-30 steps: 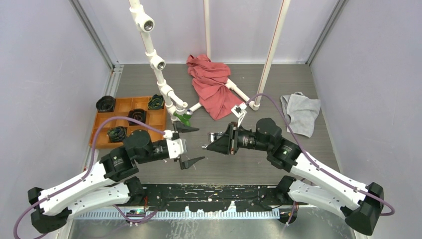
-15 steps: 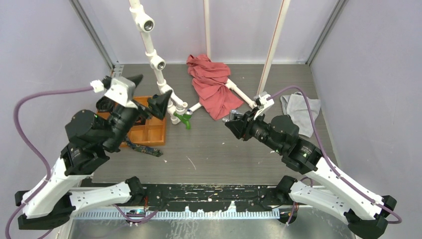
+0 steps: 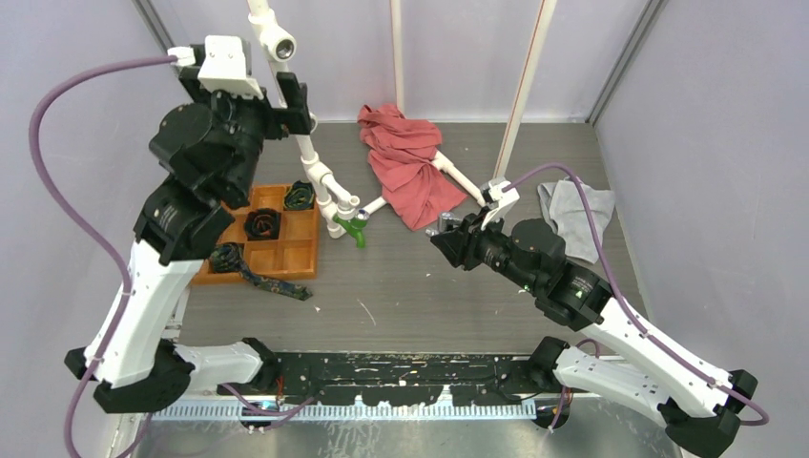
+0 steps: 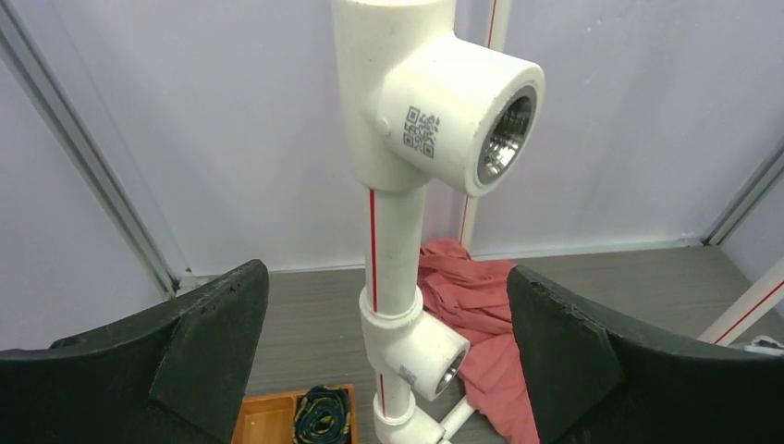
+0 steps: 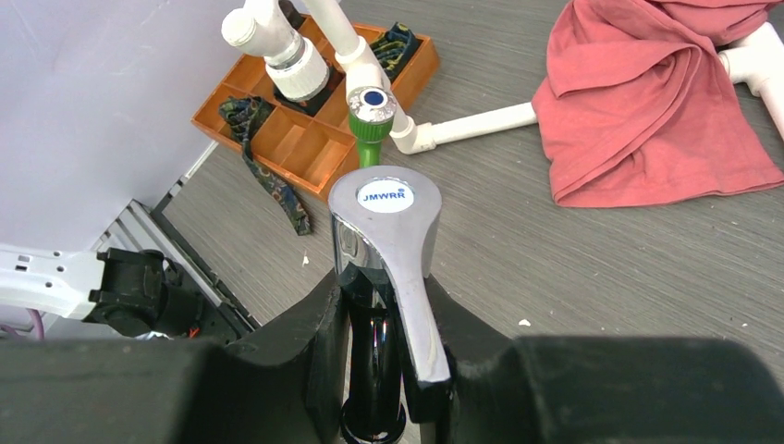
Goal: Install the water faucets
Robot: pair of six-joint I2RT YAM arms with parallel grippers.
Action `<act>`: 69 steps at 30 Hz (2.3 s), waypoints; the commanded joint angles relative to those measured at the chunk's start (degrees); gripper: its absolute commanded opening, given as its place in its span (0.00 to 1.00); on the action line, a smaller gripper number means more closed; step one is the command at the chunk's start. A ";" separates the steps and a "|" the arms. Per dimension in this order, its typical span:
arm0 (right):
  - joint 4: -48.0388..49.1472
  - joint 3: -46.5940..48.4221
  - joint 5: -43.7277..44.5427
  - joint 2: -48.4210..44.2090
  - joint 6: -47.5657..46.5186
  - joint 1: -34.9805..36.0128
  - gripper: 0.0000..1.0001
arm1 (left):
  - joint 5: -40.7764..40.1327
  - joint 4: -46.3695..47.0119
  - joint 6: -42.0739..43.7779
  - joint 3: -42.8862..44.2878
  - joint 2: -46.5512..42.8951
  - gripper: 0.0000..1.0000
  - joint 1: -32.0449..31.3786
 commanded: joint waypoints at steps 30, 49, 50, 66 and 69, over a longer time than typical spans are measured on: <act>0.74 -0.27 0.60 -2.69 0.85 0.18 0.00 | 57.61 12.82 -22.50 -6.41 5.89 0.00 24.58; 38.91 -9.91 -25.43 -9.37 -30.70 0.15 0.00 | 68.58 13.11 -32.73 -9.25 -0.46 0.00 20.50; 39.86 -9.09 -26.17 -8.08 -33.78 0.18 0.00 | 67.90 12.36 -32.45 -9.61 -1.25 0.00 20.47; 36.49 11.24 -26.33 11.03 -56.57 0.64 0.00 | 64.57 3.30 -27.58 -12.19 -6.39 0.81 20.52; 32.56 15.18 -26.45 13.12 -61.84 1.25 0.00 | 63.74 0.07 -24.84 -12.25 -7.82 0.87 20.52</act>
